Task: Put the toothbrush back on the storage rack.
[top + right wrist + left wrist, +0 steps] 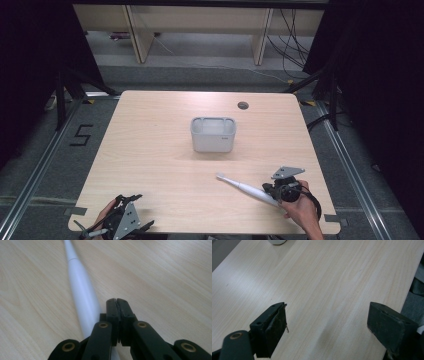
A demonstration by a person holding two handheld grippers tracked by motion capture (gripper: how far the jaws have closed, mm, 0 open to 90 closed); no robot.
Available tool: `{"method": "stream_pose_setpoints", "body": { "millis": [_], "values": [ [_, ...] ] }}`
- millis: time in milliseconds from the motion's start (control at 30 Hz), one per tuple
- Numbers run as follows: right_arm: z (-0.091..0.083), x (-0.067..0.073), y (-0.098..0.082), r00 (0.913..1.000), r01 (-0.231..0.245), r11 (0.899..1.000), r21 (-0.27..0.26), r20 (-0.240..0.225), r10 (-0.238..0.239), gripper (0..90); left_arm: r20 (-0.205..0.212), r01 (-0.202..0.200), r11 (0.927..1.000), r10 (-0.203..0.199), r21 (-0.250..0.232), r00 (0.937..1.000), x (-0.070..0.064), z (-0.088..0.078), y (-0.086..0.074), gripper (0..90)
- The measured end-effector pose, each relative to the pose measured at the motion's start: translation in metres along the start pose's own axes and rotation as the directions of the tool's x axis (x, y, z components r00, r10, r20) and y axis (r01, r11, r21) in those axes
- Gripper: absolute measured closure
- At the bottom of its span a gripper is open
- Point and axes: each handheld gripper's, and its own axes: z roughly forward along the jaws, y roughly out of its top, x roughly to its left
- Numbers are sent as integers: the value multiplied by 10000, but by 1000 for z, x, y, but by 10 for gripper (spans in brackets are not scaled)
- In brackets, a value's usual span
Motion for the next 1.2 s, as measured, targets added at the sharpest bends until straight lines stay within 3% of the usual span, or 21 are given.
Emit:
{"method": "stream_pose_setpoints", "body": {
  "millis": [33, 133, 167, 267, 367, 400, 433, 500, 533, 600, 633, 667, 700, 833, 900, 933, 1000, 1200],
  "values": [
    [-1, 0, -1, 9995, 310, 9995, 40, -81, -309, 882, 45, -46, 9998, 45, 167, 10000, 1, -1, 1, 154],
    [-1, -1, -1, 9979, 639, 9977, -206, 128, -636, 871, 86, -38, 9999, 36, 156, 10000, 0, -1, 1, 154],
    [-4, 0, -1, 9992, 391, 9992, 81, 47, -391, 854, 121, -214, 9994, 210, 272, 9997, 1, -2, 1, 154],
    [-5, 0, 0, 9989, 442, 9990, -36, 155, -442, 815, 104, -168, 9996, 165, 230, 9998, 1, -1, 0, 154],
    [-14, 3, 8, 9994, 308, 9995, -52, 145, -307, 699, 86, -164, 9996, 162, 218, 9998, 1, 0, 0, 154],
    [-14, 3, 8, 9994, 308, 9995, -52, 145, -307, 699, 105, -173, 9995, 171, 259, 9998, 1, 0, 0, 154],
    [-19, 7, 14, 9999, 11, 9993, 385, 145, -17, 630, 106, -191, 9995, 188, 263, 9998, 1, 0, 0, 154],
    [-19, 8, 17, 9999, 100, 9988, 487, 122, -106, 605, 108, -190, 9995, 188, 251, 9998, 1, 0, 0, 154],
    [-17, 11, 24, 9992, 370, 9958, 839, 99, -379, 554, 114, -185, 9996, 183, 234, 9998, 1, 0, 0, 154],
    [-15, 13, 26, 9983, 557, 9951, 817, 134, -570, 544, 100, -184, 9995, 182, 253, 9998, 1, 0, 0, 154],
    [-13, 17, 34, 9969, 776, 9898, 1193, 57, -789, 509, 37, 107, 9999, -107, 7, 9999, -1, 1, -1, 154],
    [-12, 19, 37, 9958, 916, 9860, 1391, -52, -918, 496, 37, 107, 9999, -107, 7, 9999, -1, 1, -1, 154],
    [-11, 22, 40, 9965, 838, 9839, 1578, -139, -826, 485, 89, -189, 9995, 187, 266, 9998, 1, 0, 0, 154],
    [-5, 27, 49, 9937, 1115, 9735, 1996, -302, -1077, 471, 89, -167, 9995, 164, 284, 9998, 1, -1, -1, 154],
    [2, 28, 58, 9919, 1269, 9607, 2470, -339, -1223, 469, 28, -60, 9999, 60, 155, 10000, 1, 1, -1, 154],
    [2, 28, 58, 9919, 1269, 9607, 2470, -339, -1223, 469, -2, -39, 9999, 39, 130, 10000, 1, 1, -1, 154],
    [11, 26, 64, 9882, 1531, 9470, 2824, -401, -1478, 480, 76, -180, 9996, 178, 237, 9998, 1, 0, -1, 154],
    [19, 27, 70, 9897, 1415, 9298, 3399, -293, -1399, 498, 98, -183, 9994, 180, 289, 9998, 1, 0, -1, 154]
  ]
}}
